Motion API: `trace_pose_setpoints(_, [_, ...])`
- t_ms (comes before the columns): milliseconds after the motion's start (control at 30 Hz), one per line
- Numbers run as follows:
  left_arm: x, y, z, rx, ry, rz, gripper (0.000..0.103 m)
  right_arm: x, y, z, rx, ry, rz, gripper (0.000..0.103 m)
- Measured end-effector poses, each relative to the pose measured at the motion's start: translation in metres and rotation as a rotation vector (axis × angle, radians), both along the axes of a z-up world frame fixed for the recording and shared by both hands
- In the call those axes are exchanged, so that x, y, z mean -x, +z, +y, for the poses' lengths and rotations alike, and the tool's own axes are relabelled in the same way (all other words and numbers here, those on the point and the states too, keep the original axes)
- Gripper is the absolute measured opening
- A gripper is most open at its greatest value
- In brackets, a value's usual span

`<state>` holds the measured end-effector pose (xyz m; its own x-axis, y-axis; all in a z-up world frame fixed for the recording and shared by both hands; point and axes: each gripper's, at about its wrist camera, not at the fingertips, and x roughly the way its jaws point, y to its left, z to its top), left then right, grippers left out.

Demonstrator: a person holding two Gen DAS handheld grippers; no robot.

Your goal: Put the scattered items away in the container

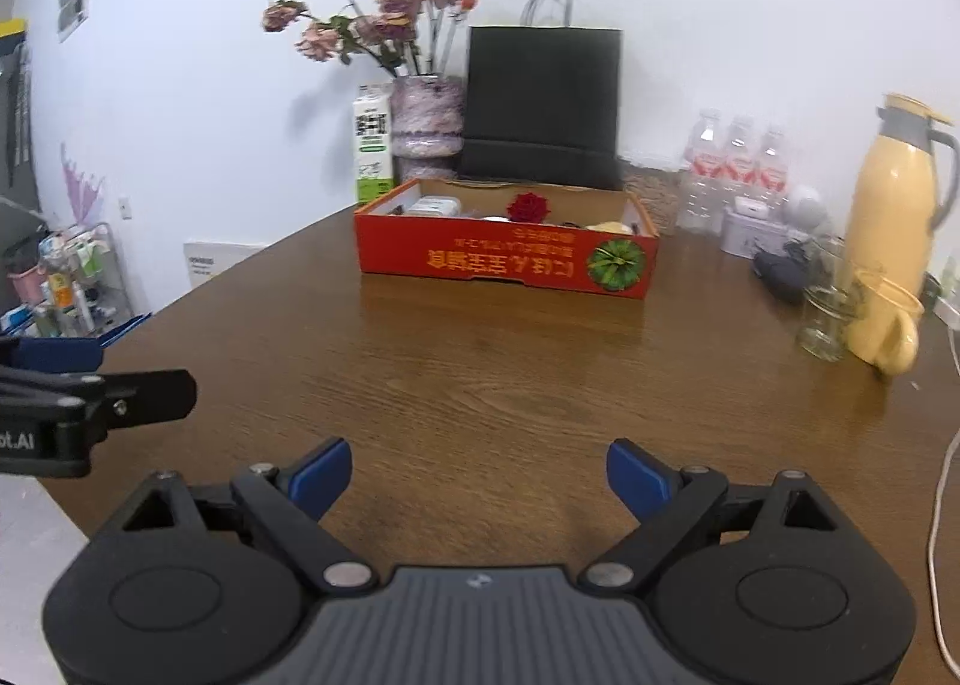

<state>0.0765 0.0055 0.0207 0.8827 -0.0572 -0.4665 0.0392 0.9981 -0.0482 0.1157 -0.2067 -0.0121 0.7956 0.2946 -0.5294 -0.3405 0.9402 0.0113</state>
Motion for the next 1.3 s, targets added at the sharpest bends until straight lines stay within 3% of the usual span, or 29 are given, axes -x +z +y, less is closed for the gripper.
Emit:
trace_pose_setpoints(233, [0.011, -0.014, -0.012, -0.034, 0.014, -0.014, 0.103, 0.015, -0.005, -0.004, -0.031, 0.008, 0.012, 0.092])
trace_pose_setpoints(467, [0.014, -0.023, -0.006, 0.036, 0.076, 0.031, 0.103, 0.018, -0.011, -0.001, -0.101, -0.037, 0.015, 0.092])
trace_pose_setpoints(667, [0.012, -0.034, -0.014, -0.053, 0.101, 0.085, 0.103, 0.02, -0.022, -0.005, -0.111, -0.055, 0.048, 0.092])
trace_pose_setpoints(967, [0.026, -0.043, -0.019, -0.076, 0.073, 0.156, 0.103, 0.048, -0.029, -0.002, -0.116, -0.033, 0.073, 0.093])
trace_pose_setpoints(1300, [0.043, -0.03, -0.023, -0.101, 0.063, 0.076, 0.103, 0.065, -0.025, -0.006, -0.063, -0.062, 0.04, 0.094])
